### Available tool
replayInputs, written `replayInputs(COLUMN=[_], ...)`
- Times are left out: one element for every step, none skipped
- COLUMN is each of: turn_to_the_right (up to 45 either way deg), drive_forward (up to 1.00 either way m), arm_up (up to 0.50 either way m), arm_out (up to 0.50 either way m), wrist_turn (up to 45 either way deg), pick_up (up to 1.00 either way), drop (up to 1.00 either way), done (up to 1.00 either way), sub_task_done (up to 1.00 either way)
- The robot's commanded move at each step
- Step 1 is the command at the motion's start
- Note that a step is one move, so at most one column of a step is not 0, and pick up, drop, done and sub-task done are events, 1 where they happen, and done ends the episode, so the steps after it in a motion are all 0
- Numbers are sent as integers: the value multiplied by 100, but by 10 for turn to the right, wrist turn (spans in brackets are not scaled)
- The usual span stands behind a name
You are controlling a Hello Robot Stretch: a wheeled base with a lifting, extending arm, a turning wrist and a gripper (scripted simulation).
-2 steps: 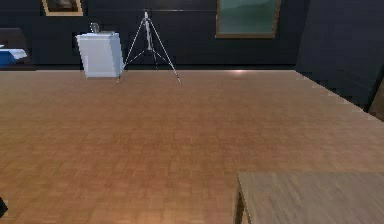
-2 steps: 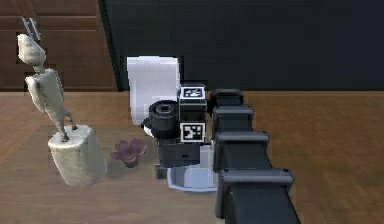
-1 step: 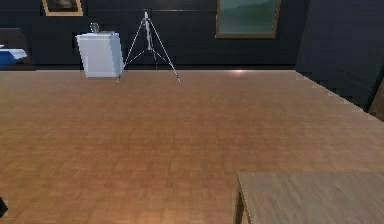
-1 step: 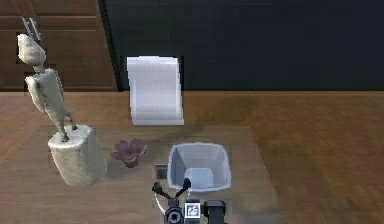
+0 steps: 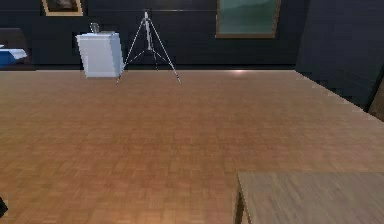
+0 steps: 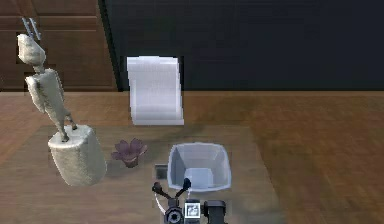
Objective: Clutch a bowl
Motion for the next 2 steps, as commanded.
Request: replayInputs(turn_to_the_right=[0, 0], drive_forward=[0, 0], arm_up=[10, 0], arm_out=[0, 0], wrist_turn=[0, 0], pick_up=[0, 0], drop=[0, 0], done=[0, 100], sub_task_done=[0, 0])
